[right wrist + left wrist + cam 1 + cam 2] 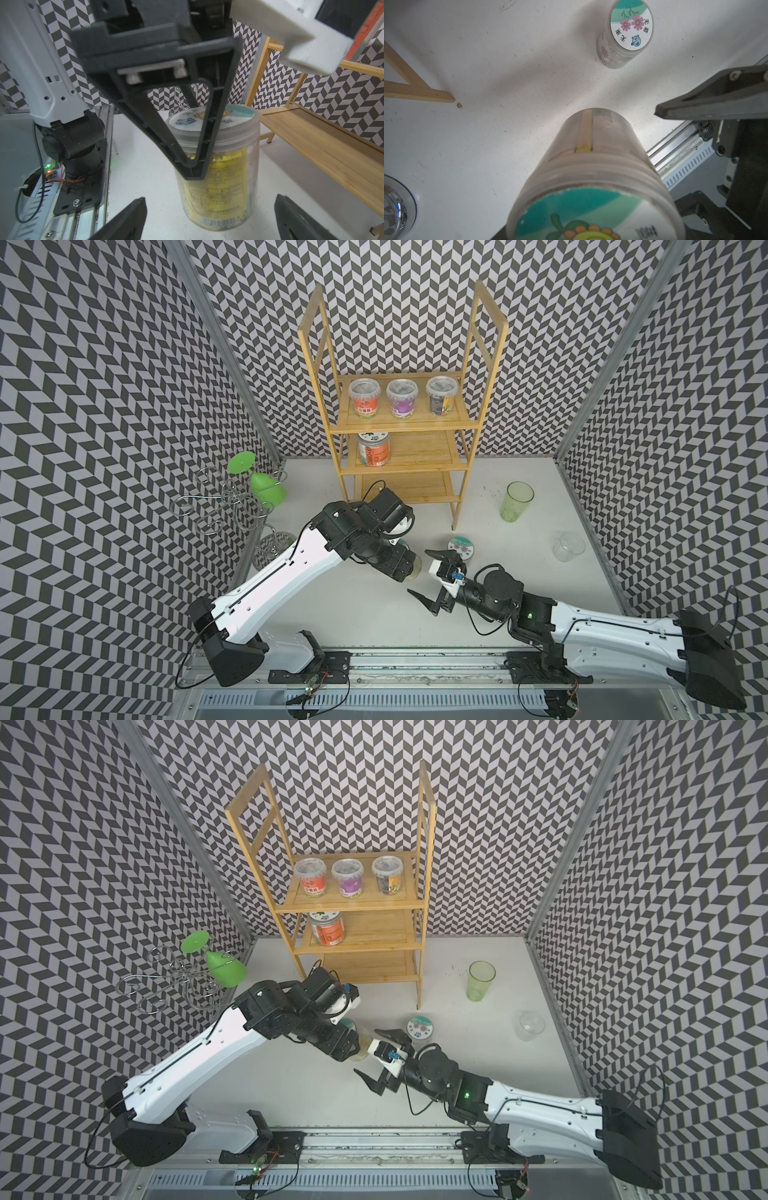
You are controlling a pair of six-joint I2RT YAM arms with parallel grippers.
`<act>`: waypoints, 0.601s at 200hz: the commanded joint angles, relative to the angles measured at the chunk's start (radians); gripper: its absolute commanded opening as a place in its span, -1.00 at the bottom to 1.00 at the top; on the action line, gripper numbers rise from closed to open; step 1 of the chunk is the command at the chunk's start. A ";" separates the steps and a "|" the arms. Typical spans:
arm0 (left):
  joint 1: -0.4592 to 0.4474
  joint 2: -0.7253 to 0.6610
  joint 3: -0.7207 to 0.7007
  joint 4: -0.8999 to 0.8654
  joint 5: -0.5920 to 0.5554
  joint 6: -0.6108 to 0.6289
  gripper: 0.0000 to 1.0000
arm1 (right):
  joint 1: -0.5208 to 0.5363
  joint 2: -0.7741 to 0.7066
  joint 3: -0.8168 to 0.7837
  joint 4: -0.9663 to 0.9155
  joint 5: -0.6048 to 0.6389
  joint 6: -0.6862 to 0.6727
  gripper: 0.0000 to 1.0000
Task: Place the seed container on the shelf
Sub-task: Pick up the seed jar at the center of the board.
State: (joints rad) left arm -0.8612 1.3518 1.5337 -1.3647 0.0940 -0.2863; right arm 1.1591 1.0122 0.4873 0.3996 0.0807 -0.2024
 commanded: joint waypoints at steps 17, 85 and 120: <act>0.005 -0.030 0.009 0.011 0.016 0.009 0.54 | -0.024 0.054 0.053 0.094 -0.045 0.022 0.99; 0.004 -0.026 0.020 0.014 0.030 0.013 0.54 | -0.042 0.166 0.095 0.152 -0.073 0.025 0.99; 0.004 -0.029 0.021 0.017 0.034 0.015 0.55 | -0.061 0.198 0.090 0.200 -0.078 0.045 0.99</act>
State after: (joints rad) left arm -0.8612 1.3514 1.5337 -1.3643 0.1085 -0.2840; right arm 1.1133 1.1934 0.5549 0.5022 0.0174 -0.1848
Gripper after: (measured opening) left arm 0.865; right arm 0.994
